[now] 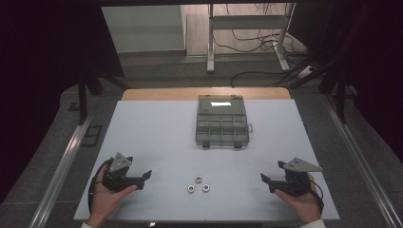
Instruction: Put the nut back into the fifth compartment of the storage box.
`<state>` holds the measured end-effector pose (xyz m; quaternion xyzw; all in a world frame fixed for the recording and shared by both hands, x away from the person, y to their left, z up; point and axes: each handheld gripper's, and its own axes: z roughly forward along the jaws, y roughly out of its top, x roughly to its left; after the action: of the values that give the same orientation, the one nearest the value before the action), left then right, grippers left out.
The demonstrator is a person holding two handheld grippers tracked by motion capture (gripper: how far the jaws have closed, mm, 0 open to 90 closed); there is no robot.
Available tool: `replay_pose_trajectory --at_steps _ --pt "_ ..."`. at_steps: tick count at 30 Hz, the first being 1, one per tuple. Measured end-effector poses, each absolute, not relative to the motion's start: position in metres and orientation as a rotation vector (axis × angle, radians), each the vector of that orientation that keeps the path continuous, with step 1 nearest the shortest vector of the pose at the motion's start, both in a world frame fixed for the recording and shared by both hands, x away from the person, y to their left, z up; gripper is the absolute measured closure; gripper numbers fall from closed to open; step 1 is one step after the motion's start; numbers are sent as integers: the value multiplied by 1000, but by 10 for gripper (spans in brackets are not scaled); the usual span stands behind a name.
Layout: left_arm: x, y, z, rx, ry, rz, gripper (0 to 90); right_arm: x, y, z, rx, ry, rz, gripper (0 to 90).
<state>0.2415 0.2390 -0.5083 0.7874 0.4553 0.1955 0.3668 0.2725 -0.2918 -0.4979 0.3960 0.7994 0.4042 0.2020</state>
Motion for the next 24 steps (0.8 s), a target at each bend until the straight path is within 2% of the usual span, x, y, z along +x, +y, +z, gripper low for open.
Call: replay_pose_trajectory --at_steps 24 --pt "241 237 -510 2060 1167 484 127 280 -297 -503 1122 2228 1093 170"
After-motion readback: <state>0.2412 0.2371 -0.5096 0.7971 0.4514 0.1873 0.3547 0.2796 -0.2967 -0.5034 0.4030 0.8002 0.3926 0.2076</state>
